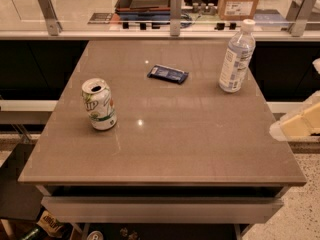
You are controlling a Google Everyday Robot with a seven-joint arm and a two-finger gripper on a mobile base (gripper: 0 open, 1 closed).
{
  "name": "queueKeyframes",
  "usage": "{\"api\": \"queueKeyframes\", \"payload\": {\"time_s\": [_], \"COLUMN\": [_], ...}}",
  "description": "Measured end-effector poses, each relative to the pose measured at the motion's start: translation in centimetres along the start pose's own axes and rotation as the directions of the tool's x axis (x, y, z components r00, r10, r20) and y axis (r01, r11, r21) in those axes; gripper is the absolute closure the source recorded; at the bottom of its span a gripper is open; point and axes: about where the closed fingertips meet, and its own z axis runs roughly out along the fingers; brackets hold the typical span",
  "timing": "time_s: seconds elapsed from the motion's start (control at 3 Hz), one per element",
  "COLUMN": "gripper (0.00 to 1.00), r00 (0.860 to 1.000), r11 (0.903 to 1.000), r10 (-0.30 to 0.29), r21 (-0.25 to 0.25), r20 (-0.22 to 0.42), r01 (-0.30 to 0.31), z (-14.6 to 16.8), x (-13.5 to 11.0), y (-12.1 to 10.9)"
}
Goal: Move 7up can near blue plastic bottle
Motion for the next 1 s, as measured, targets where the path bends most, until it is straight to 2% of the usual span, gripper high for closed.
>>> {"api": "queueKeyframes", "payload": {"time_s": [0.33,0.67,1.0], "gripper": [0.0,0.0,0.0], "r00": [0.991,0.971,0.948], "r11": [0.9986,0.9958,0.9941], "r10": [0.05,0.088,0.108], "r21": [0.011,0.004,-0.023], "r20": [0.128,0.222,0.298], "r01": [-0.052,-0.092,-0.106], "z": [2.0,4.4,6.3], "x": [0.9,1.8,2.0], "y": [1.3,2.9,4.8]}}
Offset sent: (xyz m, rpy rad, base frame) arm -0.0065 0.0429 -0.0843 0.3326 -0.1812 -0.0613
